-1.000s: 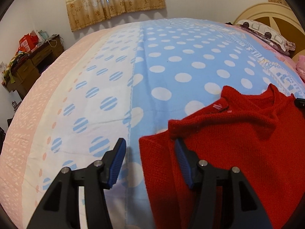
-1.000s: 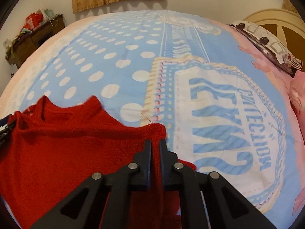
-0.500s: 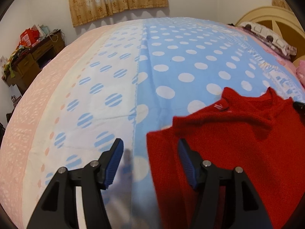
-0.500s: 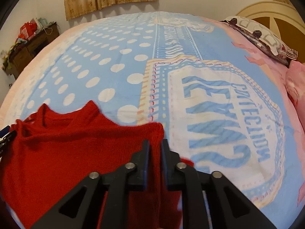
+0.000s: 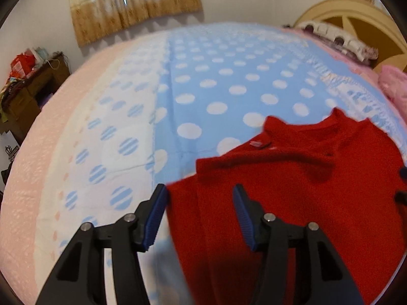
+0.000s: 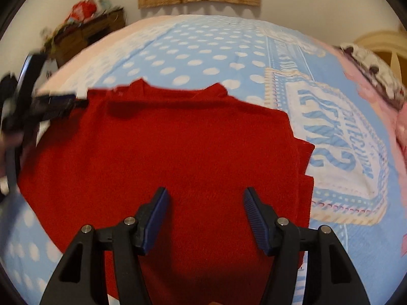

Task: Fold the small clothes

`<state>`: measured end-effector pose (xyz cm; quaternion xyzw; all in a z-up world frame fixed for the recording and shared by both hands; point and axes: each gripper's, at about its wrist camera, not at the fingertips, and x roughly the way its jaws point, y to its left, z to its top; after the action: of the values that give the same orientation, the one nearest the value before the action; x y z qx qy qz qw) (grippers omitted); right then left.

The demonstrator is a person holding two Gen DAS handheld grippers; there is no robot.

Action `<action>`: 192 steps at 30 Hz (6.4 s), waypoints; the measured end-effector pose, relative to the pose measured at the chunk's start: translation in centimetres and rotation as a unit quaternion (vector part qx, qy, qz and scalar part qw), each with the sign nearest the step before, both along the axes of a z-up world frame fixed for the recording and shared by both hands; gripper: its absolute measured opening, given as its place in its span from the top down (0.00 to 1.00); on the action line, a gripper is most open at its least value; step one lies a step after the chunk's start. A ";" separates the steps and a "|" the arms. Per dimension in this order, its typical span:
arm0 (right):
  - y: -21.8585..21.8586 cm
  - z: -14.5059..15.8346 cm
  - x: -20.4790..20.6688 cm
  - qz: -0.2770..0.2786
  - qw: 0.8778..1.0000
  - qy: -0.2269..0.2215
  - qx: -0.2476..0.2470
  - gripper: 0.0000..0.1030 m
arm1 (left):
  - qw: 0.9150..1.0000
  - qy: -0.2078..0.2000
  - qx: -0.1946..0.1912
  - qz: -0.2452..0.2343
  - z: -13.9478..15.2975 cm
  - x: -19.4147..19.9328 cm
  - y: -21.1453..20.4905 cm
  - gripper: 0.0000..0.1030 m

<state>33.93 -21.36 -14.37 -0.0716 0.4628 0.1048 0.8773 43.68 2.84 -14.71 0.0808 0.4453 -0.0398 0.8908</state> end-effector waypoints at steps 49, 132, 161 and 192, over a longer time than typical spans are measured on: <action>10.3 -0.6 12.2 -0.047 0.997 -0.008 0.052 0.57 | 0.987 -0.055 -0.125 0.087 -0.7 -14.1 5.4 0.21; 25.7 -0.8 -11.6 0.224 0.960 -0.113 -0.123 0.92 | 0.965 0.060 -0.257 0.002 -1.1 -2.2 6.0 0.87; 13.8 5.0 -13.6 0.106 0.979 -0.174 -0.006 0.95 | 0.917 0.035 -0.398 0.012 5.8 -1.0 1.5 0.89; -1.8 4.5 -14.0 -0.068 0.986 -0.140 0.060 0.97 | 0.925 0.072 -0.361 -0.095 6.4 0.5 -16.9 0.89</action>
<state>19.88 -23.11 -9.87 -0.0010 0.3324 0.0619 0.9411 44.19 -14.03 -8.29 -0.2076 0.4535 -0.2885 0.8173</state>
